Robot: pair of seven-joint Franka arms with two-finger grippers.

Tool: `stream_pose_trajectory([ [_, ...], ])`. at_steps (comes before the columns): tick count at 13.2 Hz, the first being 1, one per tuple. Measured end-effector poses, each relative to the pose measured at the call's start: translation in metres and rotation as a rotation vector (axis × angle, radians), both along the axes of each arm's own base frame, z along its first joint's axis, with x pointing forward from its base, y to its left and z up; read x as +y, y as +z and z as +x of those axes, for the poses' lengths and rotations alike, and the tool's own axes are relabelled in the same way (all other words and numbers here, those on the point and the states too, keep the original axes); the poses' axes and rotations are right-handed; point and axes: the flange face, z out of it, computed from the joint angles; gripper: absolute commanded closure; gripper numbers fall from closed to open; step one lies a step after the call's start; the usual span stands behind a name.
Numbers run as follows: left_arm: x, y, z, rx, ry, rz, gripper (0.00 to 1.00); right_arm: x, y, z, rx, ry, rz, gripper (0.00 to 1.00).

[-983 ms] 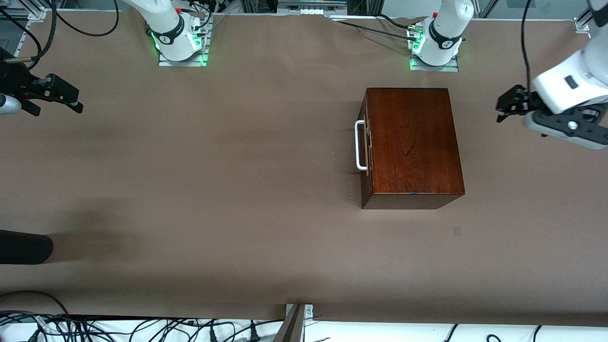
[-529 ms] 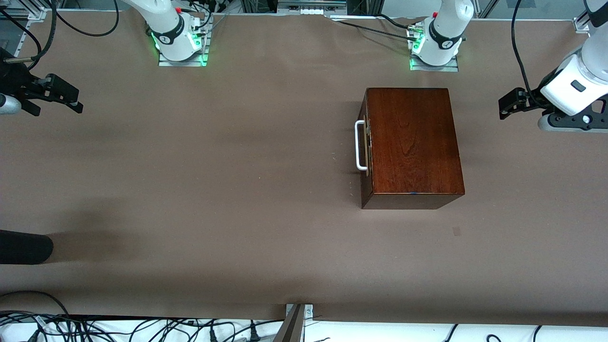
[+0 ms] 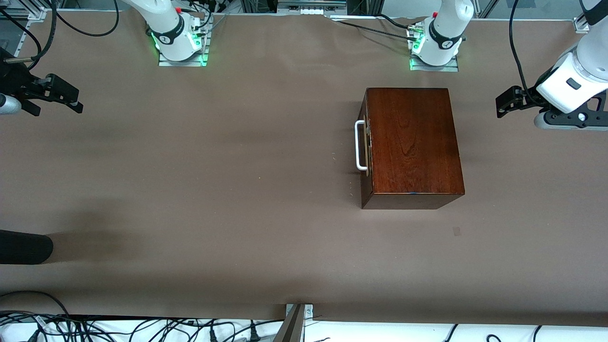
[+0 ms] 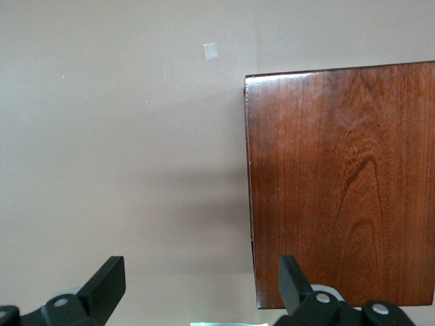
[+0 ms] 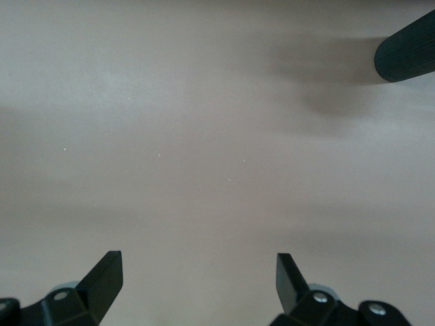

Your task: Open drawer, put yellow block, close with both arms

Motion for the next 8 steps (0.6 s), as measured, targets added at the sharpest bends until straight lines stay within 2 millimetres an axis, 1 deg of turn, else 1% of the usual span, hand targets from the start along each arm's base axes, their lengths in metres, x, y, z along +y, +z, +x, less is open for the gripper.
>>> stream_pose_trajectory([
  [8, -0.0001, 0.0000, 0.0000, 0.001, -0.014, -0.001, 0.00, 0.0000, 0.0000, 0.0000, 0.000, 0.000, 0.000, 0.00],
])
